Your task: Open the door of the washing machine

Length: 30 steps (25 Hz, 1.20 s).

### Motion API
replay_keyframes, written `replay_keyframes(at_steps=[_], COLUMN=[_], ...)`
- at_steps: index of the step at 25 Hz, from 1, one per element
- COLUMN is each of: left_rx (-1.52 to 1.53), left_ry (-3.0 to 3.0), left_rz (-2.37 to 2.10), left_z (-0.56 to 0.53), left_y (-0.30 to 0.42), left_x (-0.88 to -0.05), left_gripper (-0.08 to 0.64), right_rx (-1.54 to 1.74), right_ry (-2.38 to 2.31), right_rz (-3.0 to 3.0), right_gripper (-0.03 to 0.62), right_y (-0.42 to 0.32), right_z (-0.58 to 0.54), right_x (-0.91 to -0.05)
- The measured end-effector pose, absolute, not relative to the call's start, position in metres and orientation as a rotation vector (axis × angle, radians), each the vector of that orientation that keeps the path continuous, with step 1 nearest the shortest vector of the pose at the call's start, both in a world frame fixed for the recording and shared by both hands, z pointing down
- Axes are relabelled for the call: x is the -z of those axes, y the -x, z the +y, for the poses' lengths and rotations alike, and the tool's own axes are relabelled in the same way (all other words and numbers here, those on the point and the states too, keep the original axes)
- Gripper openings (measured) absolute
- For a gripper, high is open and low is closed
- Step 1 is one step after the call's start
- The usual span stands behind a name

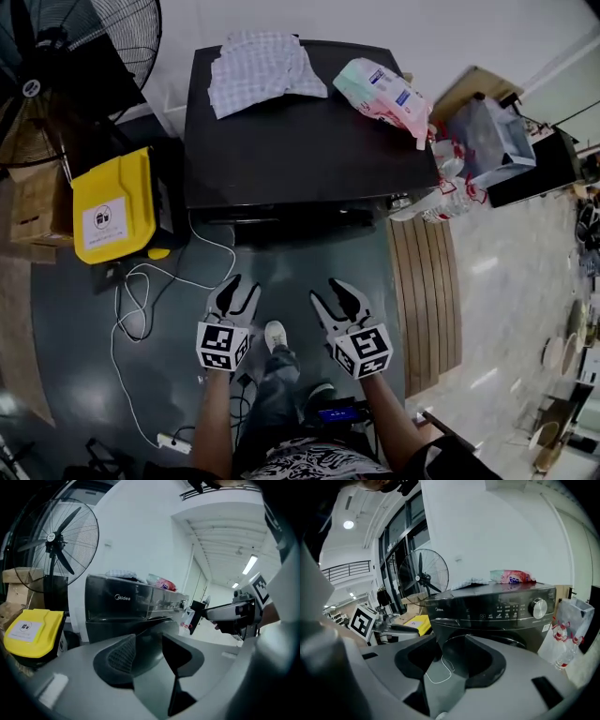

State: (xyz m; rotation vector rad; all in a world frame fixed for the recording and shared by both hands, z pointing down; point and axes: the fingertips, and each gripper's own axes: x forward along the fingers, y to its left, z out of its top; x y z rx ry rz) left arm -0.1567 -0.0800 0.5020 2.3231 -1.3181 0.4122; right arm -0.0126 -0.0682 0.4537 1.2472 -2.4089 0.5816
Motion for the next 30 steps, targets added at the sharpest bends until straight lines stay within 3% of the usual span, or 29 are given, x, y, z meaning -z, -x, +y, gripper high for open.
replay_keyframes(at_steps=[20,26,30], left_rx=[-0.729,-0.776,-0.807], left_ry=[-2.416,-2.432,-2.472], left_rz=[-1.147,-1.078,-1.061], left_z=[-0.176,-0.188,-0.19], left_y=[0.153,0.145,0.144], left_x=[-0.656,-0.675,-0.679], left_gripper=[0.284,0.276,0.224], right_rx=[-0.677,-0.714,-0.735], right_ry=[-1.136,-1.139,-1.15], right_rz=[-2.382,-2.347,-2.342], right_gripper=[0.176,0.166,0.158], right_y=[0.02,0.012,0.01], right_z=[-0.093,-0.086,-0.08], right_x=[-0.548,-0.562,-0.565])
